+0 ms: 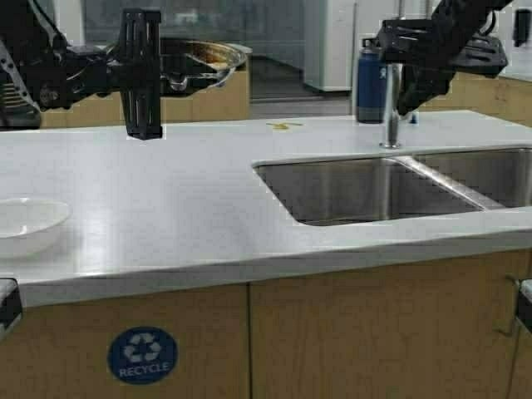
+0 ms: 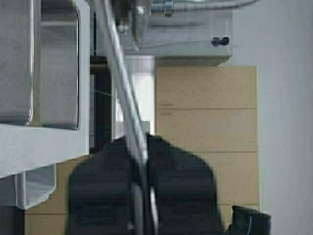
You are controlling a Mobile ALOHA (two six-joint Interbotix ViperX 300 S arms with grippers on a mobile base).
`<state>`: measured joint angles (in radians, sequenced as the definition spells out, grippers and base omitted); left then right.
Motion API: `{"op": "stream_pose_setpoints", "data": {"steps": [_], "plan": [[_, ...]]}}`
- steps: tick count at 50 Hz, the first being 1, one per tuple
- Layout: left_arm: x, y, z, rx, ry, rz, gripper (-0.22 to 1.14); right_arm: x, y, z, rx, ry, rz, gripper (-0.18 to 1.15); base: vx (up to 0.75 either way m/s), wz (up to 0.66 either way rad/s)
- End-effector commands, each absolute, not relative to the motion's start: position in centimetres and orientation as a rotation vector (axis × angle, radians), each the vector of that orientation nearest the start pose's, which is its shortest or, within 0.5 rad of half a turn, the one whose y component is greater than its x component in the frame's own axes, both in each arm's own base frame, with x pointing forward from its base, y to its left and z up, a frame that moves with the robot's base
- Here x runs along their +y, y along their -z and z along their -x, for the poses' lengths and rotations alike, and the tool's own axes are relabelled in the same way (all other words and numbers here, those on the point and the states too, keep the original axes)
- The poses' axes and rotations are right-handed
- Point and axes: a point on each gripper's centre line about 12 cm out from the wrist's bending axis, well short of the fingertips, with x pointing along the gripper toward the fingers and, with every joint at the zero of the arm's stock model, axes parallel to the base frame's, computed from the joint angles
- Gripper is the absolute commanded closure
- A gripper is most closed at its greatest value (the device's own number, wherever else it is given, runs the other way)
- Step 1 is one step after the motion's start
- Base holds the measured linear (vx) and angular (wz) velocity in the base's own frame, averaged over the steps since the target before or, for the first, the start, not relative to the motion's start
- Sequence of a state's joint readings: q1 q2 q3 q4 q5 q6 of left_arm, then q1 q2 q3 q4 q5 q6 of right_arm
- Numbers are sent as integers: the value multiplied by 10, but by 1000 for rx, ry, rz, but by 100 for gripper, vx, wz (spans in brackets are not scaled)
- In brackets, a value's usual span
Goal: Add oil to the pan and cook the shrimp and serve it
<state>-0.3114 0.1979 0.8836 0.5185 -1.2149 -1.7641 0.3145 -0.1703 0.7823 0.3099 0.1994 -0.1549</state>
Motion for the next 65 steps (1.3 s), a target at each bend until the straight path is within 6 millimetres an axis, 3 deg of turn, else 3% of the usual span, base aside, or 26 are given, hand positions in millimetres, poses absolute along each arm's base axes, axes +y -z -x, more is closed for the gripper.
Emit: {"op": "stream_pose_setpoints", "data": {"steps": [1,11,43,65], "plan": [[-163,-183,-329,463,768,1458,88,113,-188,-319,787,-304,-38,91,6,27],[-161,-183,-321,468,763,1459,88,112,-184,-315,813,-307,-34,91,6,31],[-135,-212,-263,466,660,1389,88,114,-189,-317,818,-316,-30,91,5,20],[-115,-227,-231,498,480,1165,88,115,-184,-320,829,-313,-30,91,2,13]]}}
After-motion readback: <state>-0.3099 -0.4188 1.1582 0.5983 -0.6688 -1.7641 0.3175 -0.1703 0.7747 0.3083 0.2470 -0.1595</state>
